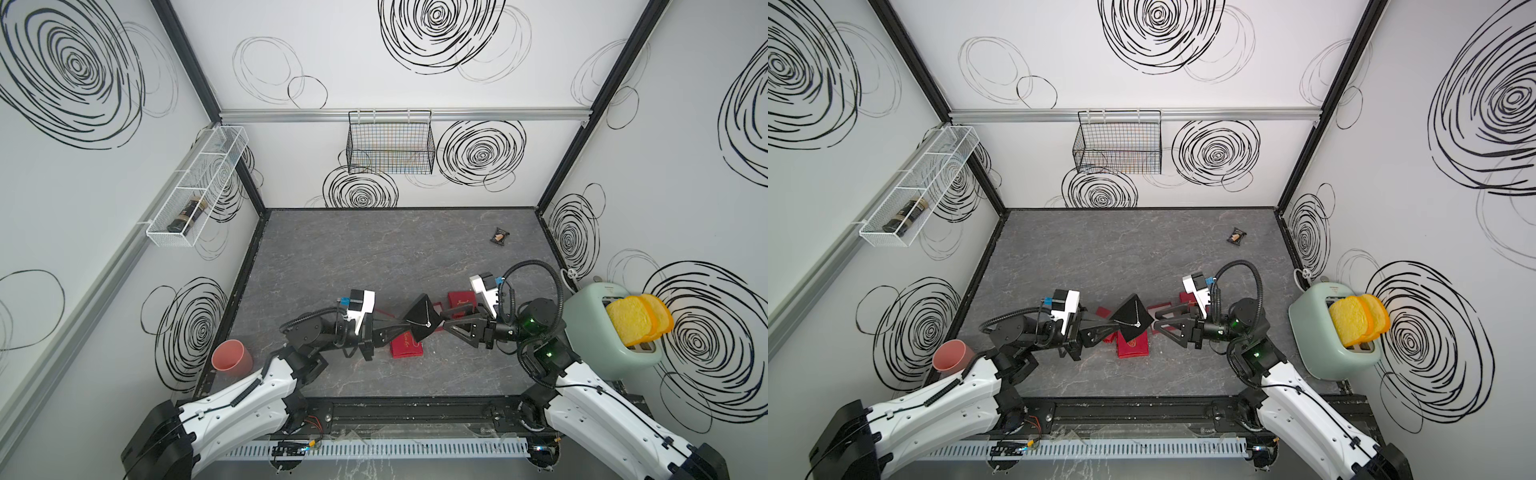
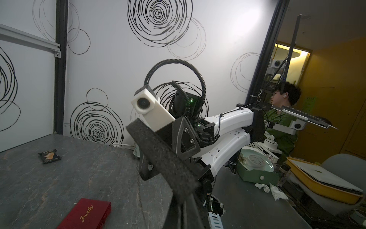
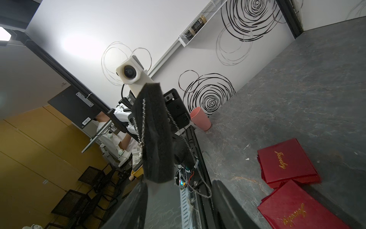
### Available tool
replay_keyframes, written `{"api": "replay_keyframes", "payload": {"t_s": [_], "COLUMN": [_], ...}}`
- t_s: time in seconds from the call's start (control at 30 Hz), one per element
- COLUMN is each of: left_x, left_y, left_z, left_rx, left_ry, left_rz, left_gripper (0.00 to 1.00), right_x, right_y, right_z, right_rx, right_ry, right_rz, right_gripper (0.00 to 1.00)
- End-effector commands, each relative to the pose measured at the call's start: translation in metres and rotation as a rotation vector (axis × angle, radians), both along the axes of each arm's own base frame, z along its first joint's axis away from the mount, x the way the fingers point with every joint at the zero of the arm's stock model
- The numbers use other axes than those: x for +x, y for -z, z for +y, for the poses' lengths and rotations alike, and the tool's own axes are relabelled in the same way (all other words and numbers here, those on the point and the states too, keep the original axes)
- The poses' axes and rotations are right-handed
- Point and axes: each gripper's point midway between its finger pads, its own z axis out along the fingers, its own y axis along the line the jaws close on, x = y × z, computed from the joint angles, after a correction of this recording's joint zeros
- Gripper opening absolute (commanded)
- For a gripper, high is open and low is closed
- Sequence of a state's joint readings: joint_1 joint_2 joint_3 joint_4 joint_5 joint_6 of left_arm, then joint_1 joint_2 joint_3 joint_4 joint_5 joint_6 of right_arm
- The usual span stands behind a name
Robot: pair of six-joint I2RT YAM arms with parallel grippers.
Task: Take the necklace out of the lift-off lid jewelry box
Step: Take out the inner lining from the jewelry box.
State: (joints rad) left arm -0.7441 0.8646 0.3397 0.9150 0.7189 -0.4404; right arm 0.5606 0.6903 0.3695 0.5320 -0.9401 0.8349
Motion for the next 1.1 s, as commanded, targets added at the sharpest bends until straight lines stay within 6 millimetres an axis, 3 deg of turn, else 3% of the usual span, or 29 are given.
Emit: {"api": "replay_keyframes", "payload": {"t_s": [0.0,0.5,0.6,0.8,1.07], "left_x": [-0.006,-0.009,-0.008,-0.006,0.002], "left_y": [-0.01,-0.004,-0.002,0.004,0.025], "left_z": [0.004,0.002,0.002,-0.001,0.004], "left_rx": [-0.047,-0.041,-0.037,-0.021,0.026], "left_ry": [0.021,0.048,0.048,0.048,-0.024], "left_rz": [-0.034,-0.036,-0.034,-0.015,0.026], "left_gripper": [0.0,0.0,0.0,0.0,0.52], "right_x": [-0.009,-0.007,-0.009,-0.011,0.003], "right_y": [-0.028,-0.027,-0.03,-0.036,-0.035], "right_z": [0.001,0.015,0.015,0.013,0.007], "right_rx": [0.051,0.043,0.051,0.052,0.017], "right_ry": [-0.04,-0.075,-0.084,-0.072,-0.008], "right_rz": [-0.072,-0.058,-0.066,-0.083,-0.031], "right_gripper": [0.55,0.46,0.36,0.02,0.0]}}
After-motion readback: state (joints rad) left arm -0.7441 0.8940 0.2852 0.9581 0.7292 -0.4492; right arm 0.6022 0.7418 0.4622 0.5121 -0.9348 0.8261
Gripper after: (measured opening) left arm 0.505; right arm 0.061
